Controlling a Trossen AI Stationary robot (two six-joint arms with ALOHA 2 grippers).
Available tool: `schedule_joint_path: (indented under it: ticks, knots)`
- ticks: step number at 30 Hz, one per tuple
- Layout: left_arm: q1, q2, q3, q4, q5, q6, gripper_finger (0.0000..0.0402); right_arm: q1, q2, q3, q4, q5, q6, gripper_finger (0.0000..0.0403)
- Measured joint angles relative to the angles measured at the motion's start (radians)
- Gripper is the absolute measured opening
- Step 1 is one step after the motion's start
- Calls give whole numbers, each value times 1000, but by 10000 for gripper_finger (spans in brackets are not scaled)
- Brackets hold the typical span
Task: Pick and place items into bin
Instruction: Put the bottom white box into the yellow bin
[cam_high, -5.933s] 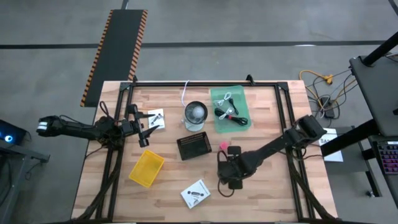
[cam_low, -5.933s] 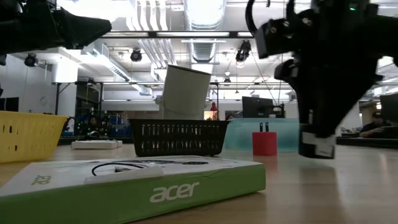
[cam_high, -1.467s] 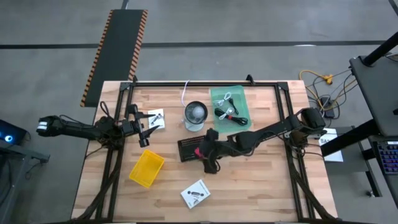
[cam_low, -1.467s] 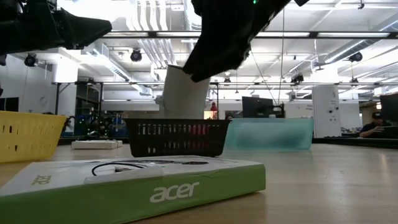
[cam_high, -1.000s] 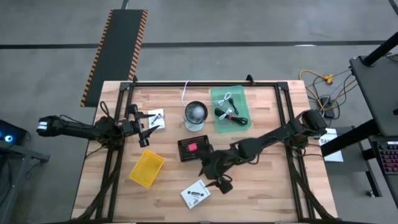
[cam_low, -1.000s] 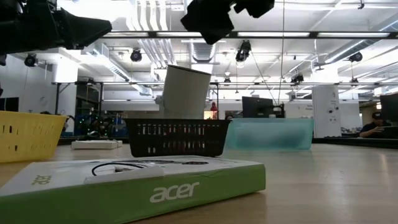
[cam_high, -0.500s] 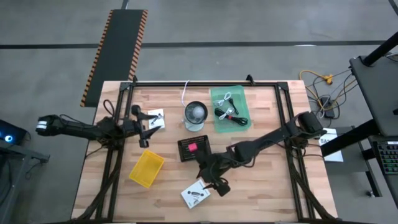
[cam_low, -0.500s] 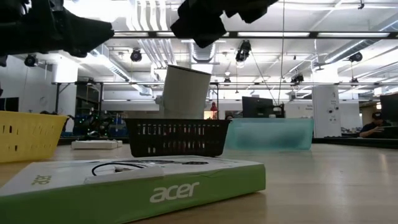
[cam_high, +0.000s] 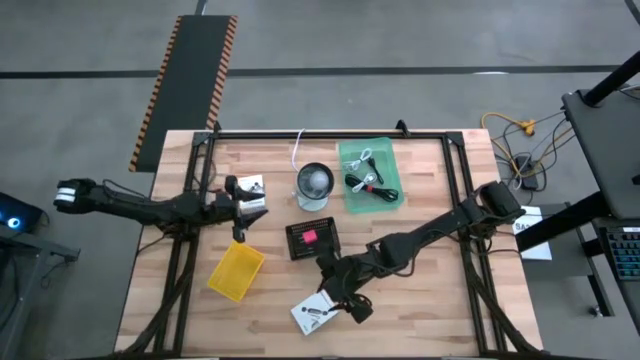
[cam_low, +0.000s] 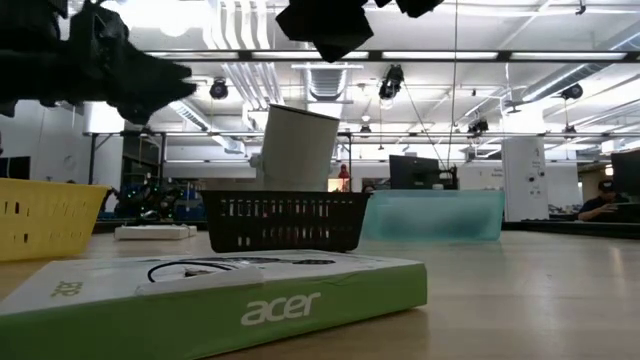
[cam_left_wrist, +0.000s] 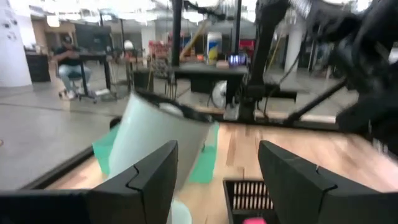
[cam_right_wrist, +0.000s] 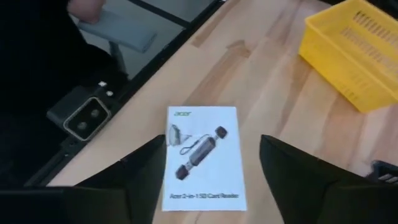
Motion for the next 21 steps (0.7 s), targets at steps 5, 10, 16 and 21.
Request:
schedule_joint_path:
  ticks: [5,10,16,21]
  knots:
    - [0,42,0,35,0,-23,208,28,43,8,41,7,-7,290]
    - [0,78,0,91,0,-25,208,43,142,58,47,5,-13,320]
    - [1,103,0,113,0,-24,208,30,256,162,-80,14,-58,325]
    - [0,112,0,131,-1,-24,208,27,335,287,-256,122,-36,342]
